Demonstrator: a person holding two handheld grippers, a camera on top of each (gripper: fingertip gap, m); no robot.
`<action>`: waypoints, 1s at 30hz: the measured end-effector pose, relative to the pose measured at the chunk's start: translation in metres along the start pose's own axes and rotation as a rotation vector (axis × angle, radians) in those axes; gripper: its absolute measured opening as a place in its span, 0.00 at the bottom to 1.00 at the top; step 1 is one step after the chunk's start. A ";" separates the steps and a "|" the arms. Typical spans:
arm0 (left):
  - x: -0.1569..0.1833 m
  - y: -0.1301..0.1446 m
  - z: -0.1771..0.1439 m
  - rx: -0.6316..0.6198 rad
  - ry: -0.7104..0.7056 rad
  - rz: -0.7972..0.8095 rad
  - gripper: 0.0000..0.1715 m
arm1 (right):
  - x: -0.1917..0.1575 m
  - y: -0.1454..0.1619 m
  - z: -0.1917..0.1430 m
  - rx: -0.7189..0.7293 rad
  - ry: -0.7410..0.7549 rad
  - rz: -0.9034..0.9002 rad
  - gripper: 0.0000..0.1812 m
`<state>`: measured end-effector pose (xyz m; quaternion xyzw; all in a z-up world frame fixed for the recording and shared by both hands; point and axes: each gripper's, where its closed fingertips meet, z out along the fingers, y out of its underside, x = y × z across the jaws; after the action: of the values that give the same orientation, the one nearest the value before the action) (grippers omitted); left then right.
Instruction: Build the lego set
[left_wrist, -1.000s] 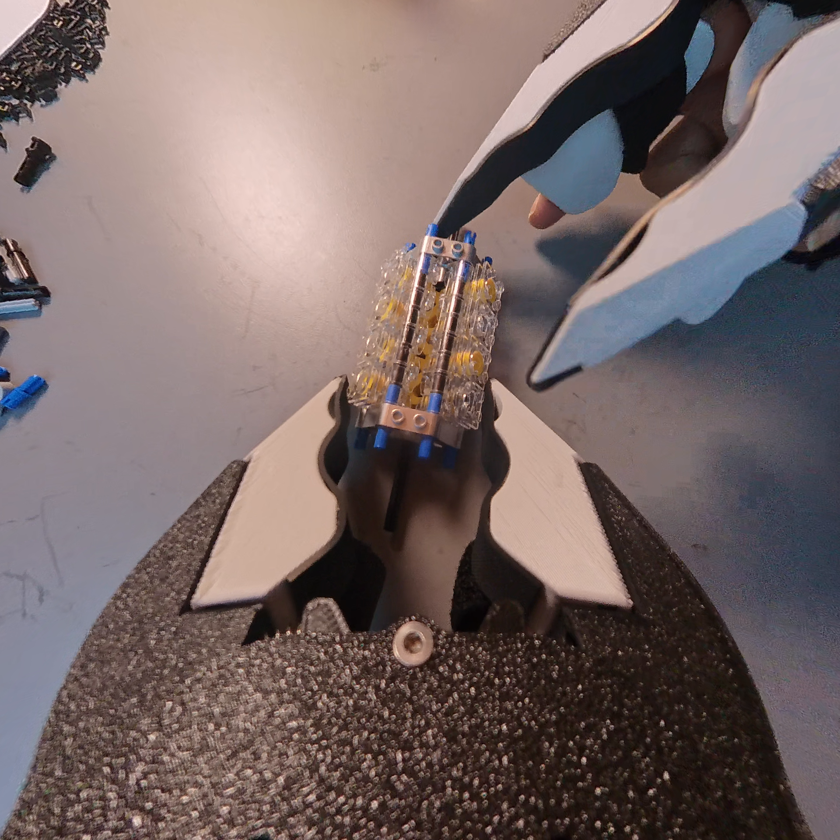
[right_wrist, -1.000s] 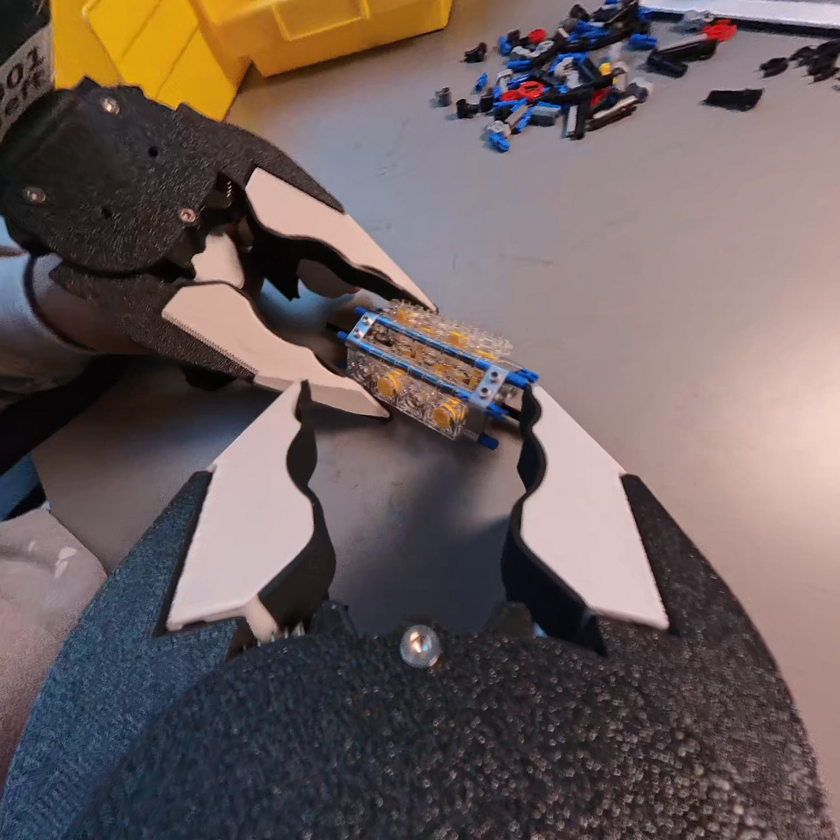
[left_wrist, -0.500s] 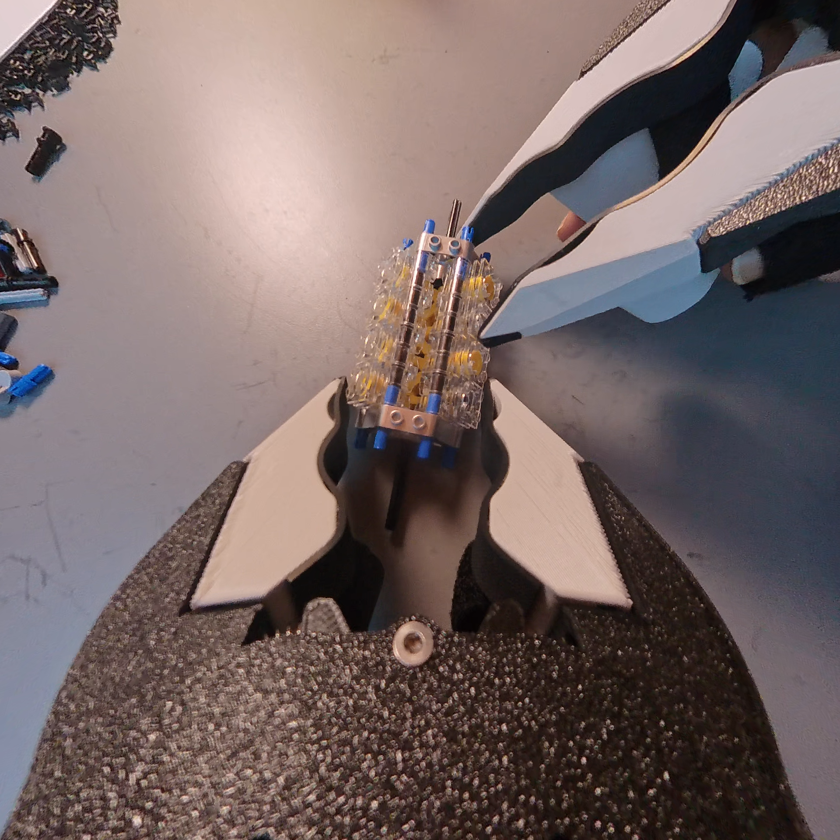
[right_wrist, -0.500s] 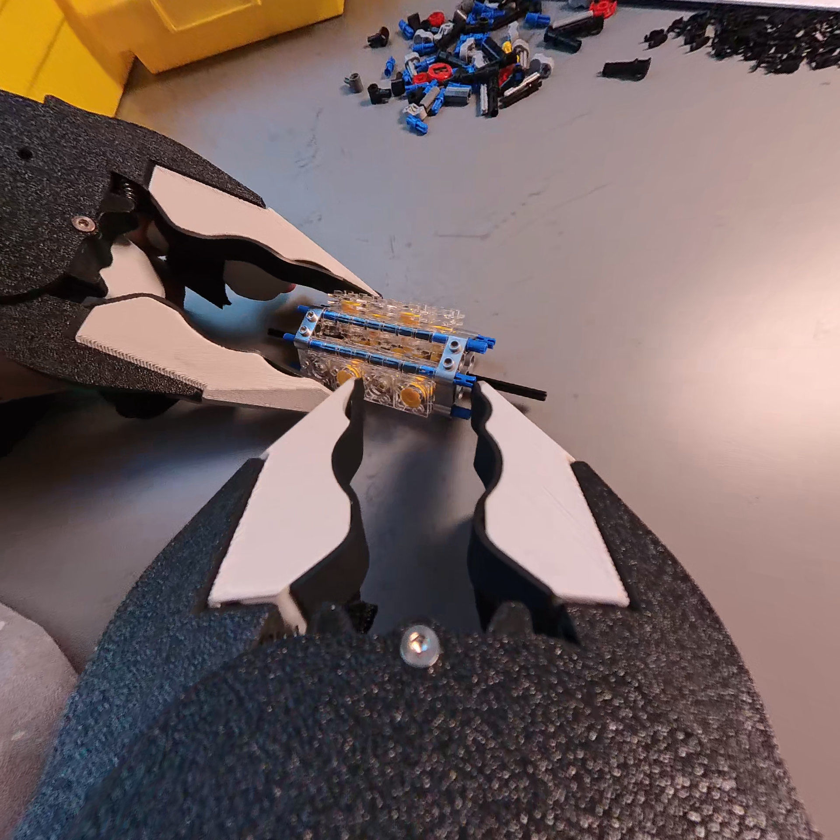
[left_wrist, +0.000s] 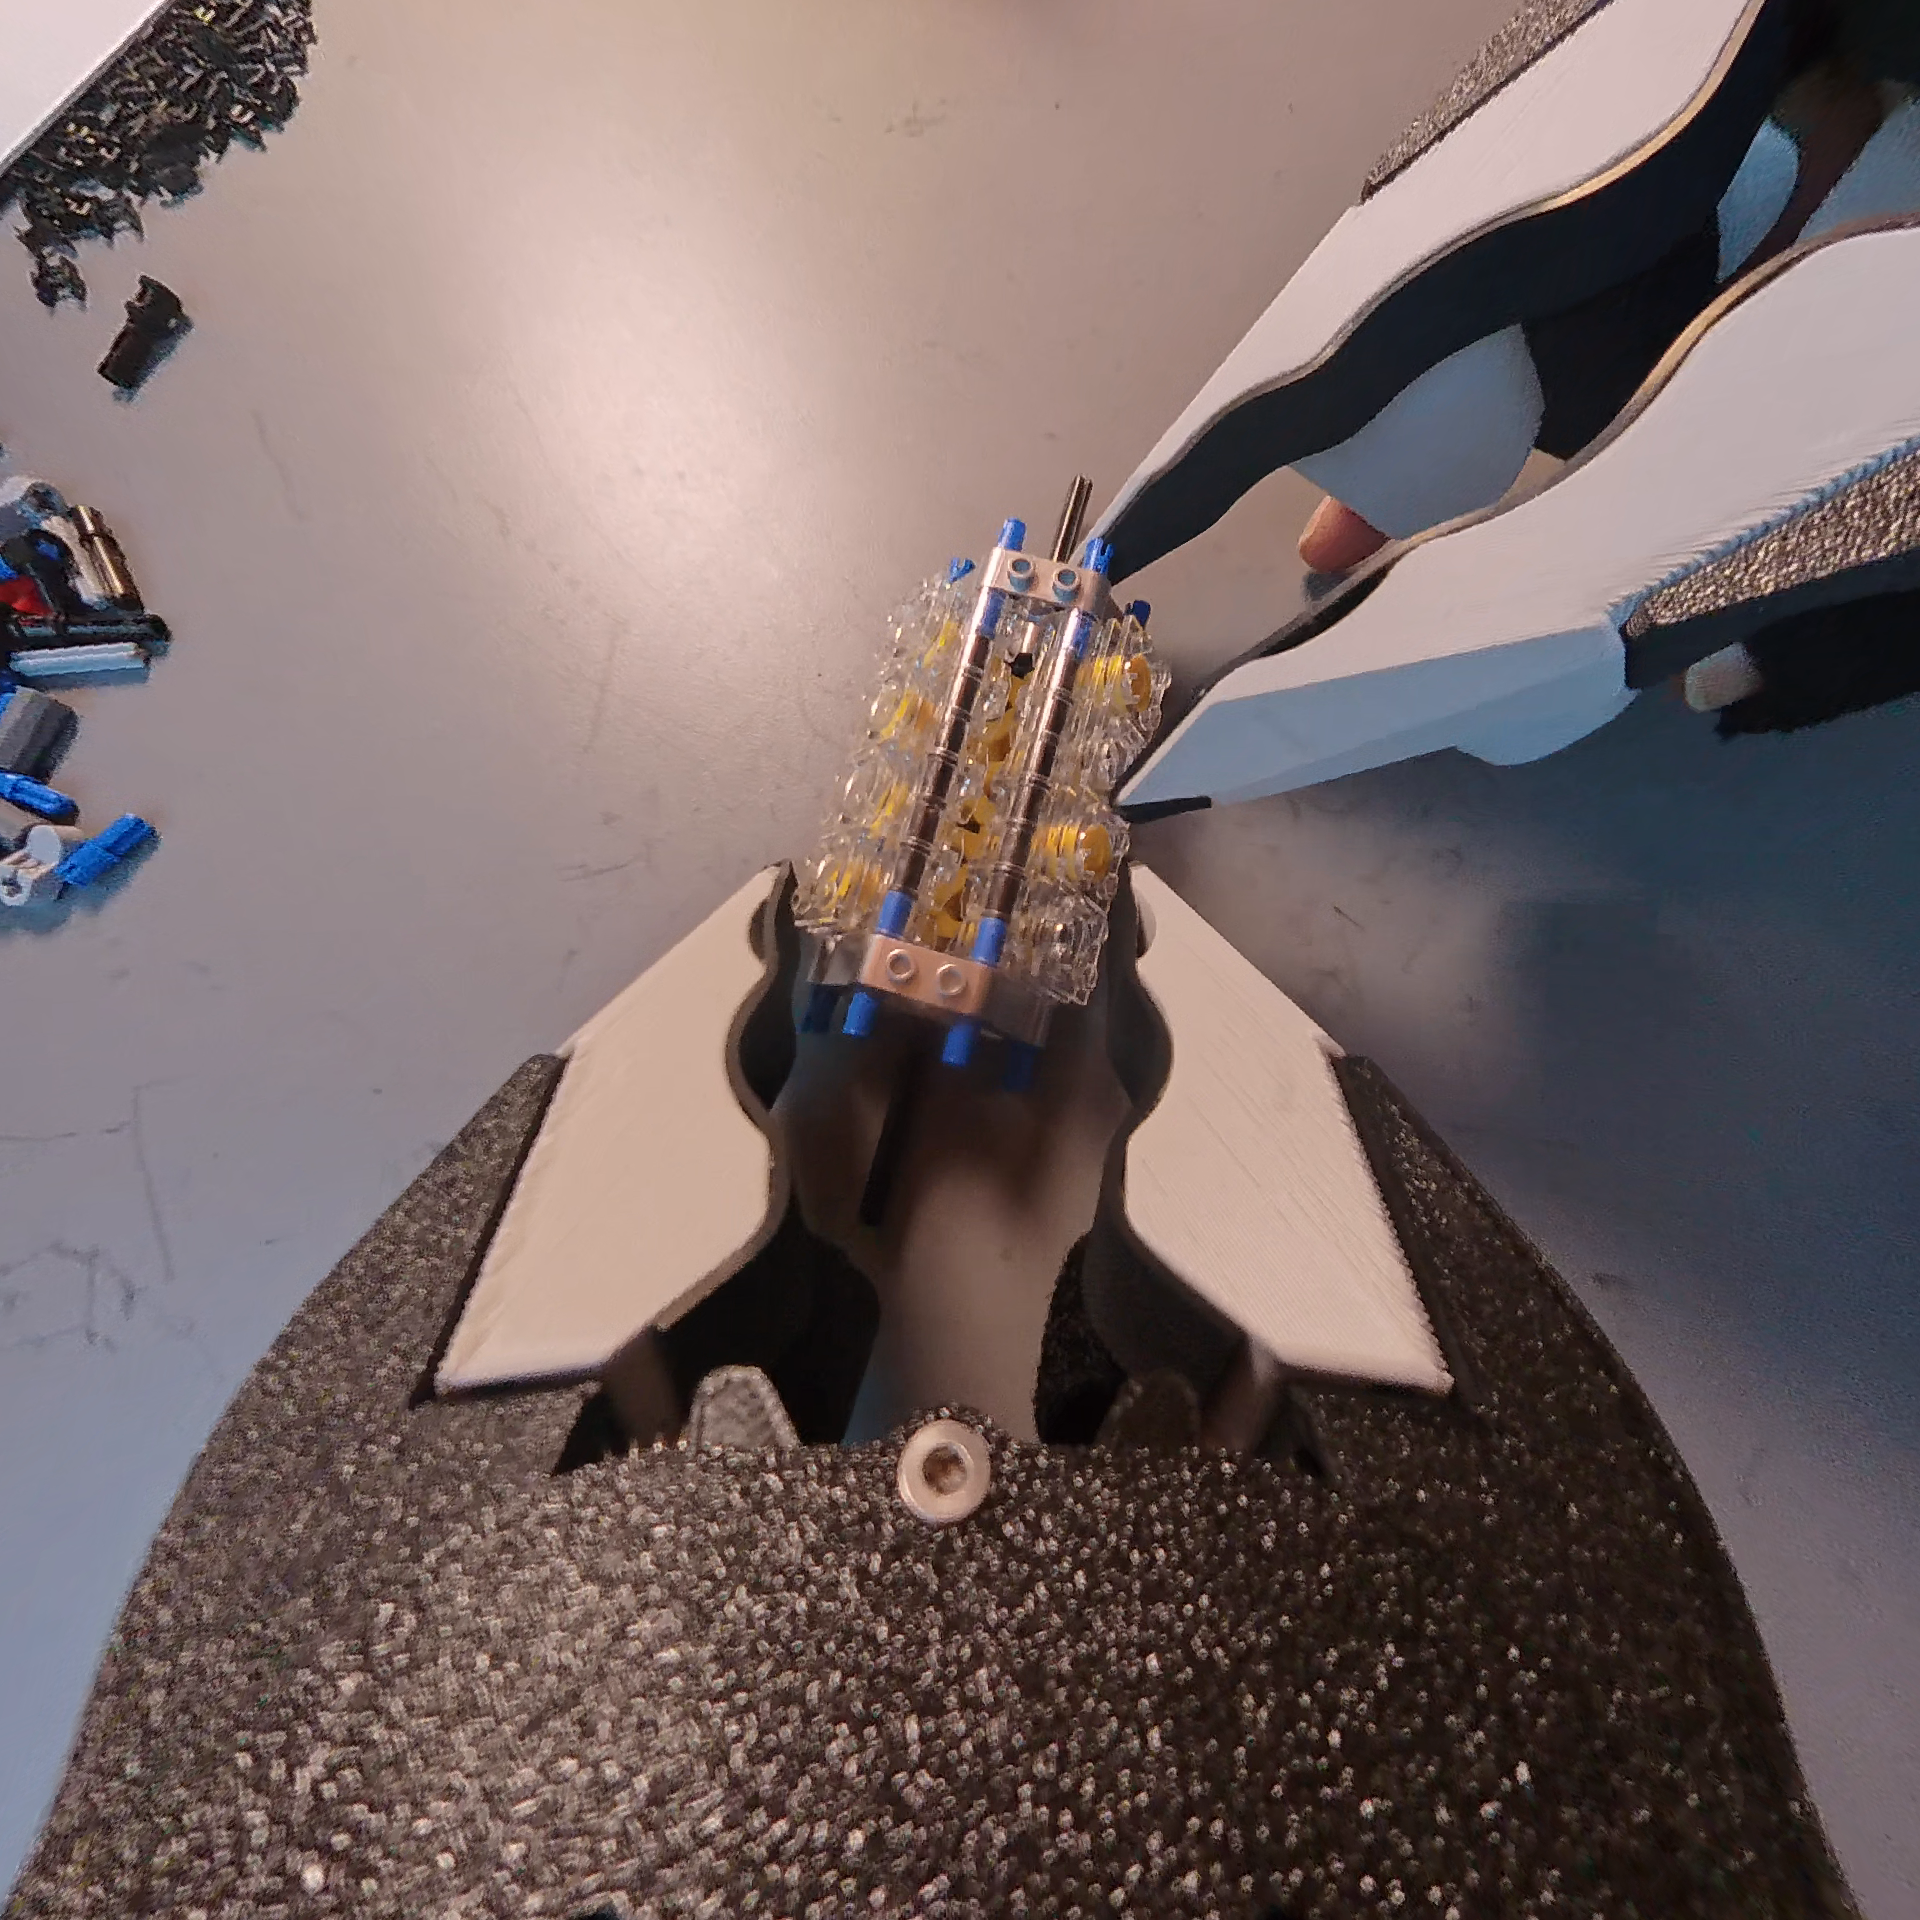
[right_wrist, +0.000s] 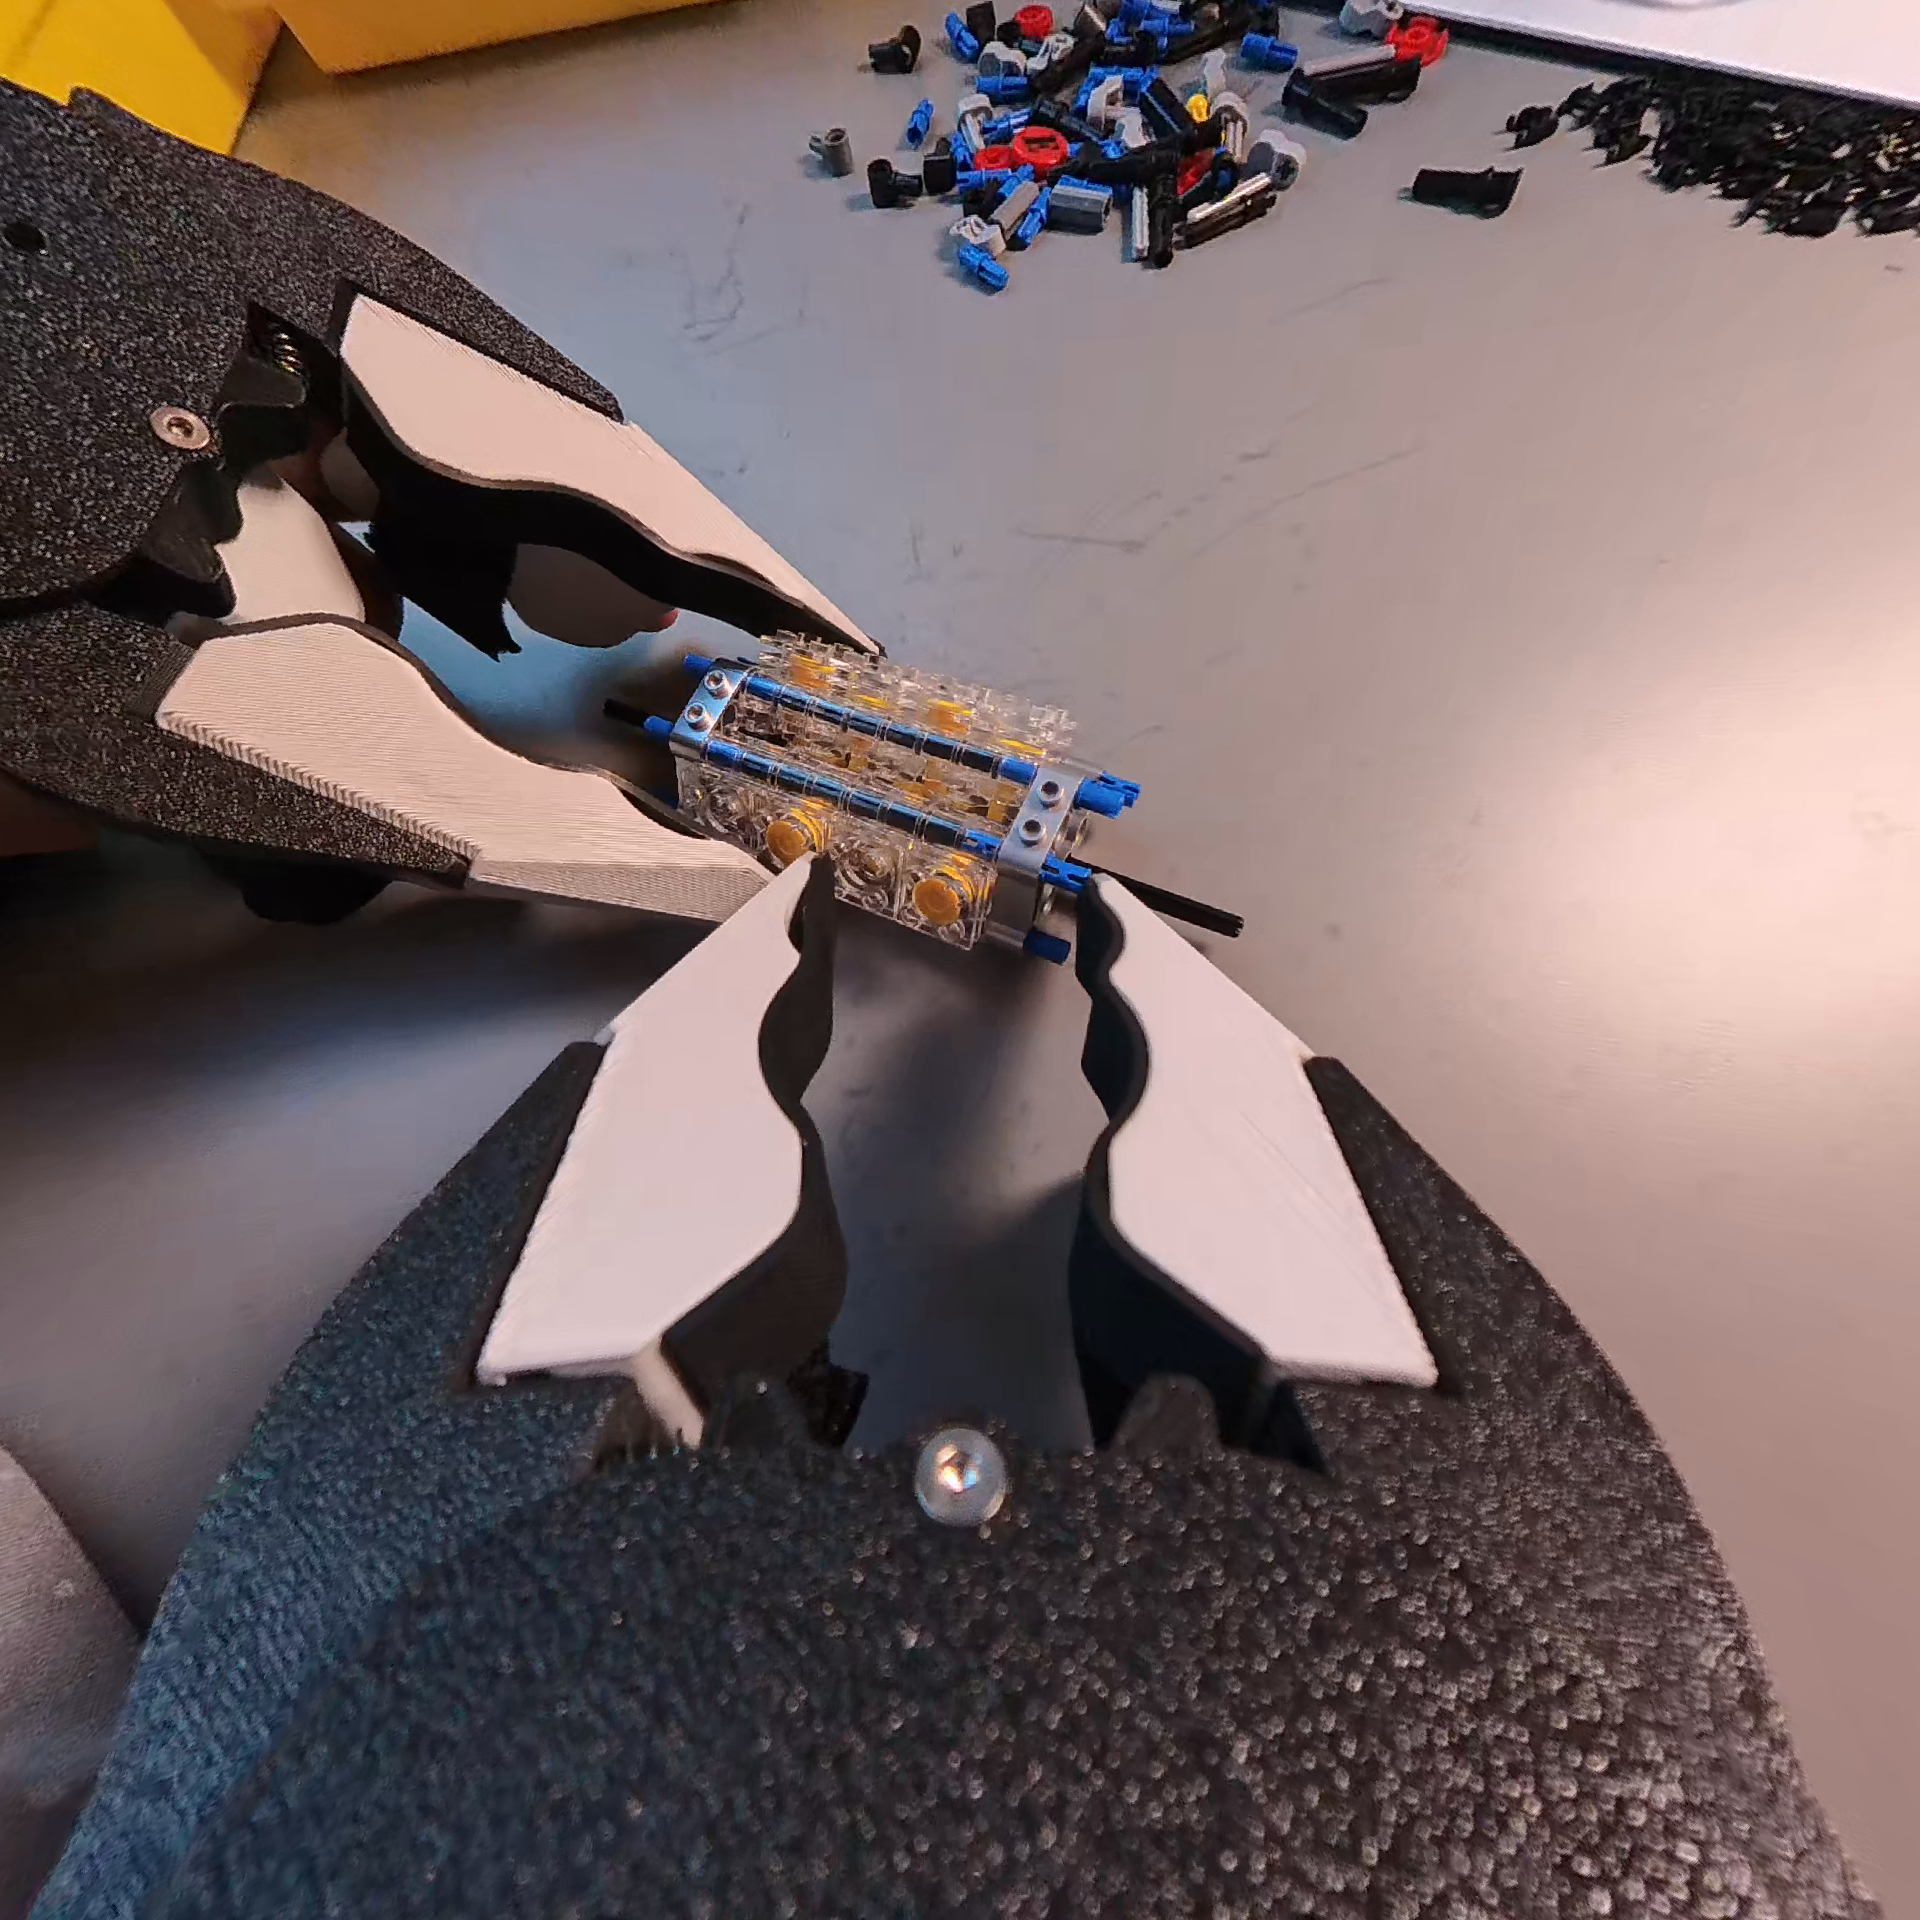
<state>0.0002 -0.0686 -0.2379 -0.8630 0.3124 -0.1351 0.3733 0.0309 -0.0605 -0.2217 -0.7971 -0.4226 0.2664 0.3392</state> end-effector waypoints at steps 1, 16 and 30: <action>0.000 0.000 0.000 0.001 0.001 -0.005 0.34 | 0.000 0.001 0.000 -0.001 -0.005 0.019 0.24; 0.000 0.000 0.000 0.013 -0.016 -0.027 0.34 | -0.001 0.008 0.000 -0.045 0.066 0.048 0.21; -0.002 -0.014 0.004 0.033 0.165 0.148 0.44 | 0.014 -0.001 -0.028 -0.046 -0.275 -0.598 0.29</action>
<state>0.0068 -0.0578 -0.2307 -0.8172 0.4026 -0.1829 0.3697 0.0573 -0.0565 -0.2056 -0.6015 -0.6857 0.2506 0.3241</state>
